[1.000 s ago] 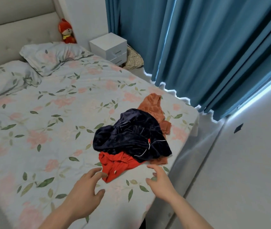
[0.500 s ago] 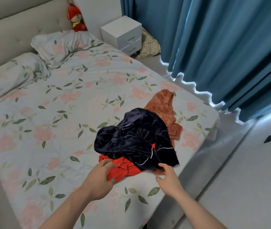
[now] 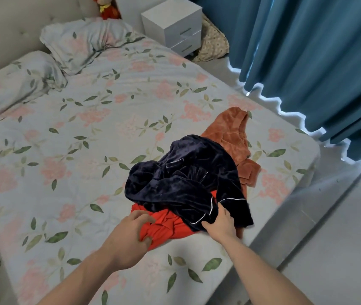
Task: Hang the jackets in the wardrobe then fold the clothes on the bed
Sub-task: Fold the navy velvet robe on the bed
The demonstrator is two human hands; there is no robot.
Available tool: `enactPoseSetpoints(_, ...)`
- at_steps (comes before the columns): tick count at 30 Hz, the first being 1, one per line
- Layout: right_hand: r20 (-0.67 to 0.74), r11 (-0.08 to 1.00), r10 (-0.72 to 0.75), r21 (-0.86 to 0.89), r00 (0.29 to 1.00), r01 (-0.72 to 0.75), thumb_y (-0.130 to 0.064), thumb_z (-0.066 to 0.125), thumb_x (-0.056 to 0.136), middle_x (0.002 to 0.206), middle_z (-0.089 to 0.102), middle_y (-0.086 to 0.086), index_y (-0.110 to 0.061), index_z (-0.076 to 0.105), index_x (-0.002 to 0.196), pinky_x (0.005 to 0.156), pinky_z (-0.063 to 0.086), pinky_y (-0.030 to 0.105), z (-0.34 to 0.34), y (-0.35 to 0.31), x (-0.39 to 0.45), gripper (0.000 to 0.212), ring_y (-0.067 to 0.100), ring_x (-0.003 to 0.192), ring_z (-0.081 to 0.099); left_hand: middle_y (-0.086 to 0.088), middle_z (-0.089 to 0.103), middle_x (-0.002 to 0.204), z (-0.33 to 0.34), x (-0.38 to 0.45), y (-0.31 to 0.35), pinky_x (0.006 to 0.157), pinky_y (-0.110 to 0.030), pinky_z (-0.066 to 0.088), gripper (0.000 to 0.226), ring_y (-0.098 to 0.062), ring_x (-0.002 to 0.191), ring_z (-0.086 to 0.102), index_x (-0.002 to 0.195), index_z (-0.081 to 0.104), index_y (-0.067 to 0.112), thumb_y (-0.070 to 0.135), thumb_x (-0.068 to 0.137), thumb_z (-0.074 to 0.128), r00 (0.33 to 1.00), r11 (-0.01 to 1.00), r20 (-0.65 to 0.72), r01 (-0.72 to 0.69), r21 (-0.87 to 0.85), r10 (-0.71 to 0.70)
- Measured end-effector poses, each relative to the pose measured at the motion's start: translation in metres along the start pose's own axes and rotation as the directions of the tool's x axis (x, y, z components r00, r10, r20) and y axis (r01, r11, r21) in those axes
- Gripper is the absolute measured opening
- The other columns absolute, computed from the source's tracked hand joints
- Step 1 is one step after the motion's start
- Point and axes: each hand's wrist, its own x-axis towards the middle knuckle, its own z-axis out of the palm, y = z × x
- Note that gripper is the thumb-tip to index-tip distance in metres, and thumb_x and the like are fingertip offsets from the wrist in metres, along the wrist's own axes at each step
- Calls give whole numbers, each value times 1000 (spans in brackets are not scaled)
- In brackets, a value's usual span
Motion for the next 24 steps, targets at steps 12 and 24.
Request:
enactPoseSetpoints(12,-9,1000,8,17,1000,-8,-30,53,97,113,72,12,-21,68,109,90,52,38,29,-26,10,22,36,109,65,24,37,144,4,2,-35,107,-24,39,41,-8,132,44,134,51,40,33,95,61,1000,999,19,19,47,-19)
enactPoseSetpoints(24,44,250,-571,961,820,122,-3,48,95,72,59,6,-12,66,78,61,46,26,-157,-213,-260,27,18,70,55,0,30,158,-58,-69,5,106,-30,42,83,-22,138,42,157,24,24,29,86,66,981,989,-144,119,-89,-131)
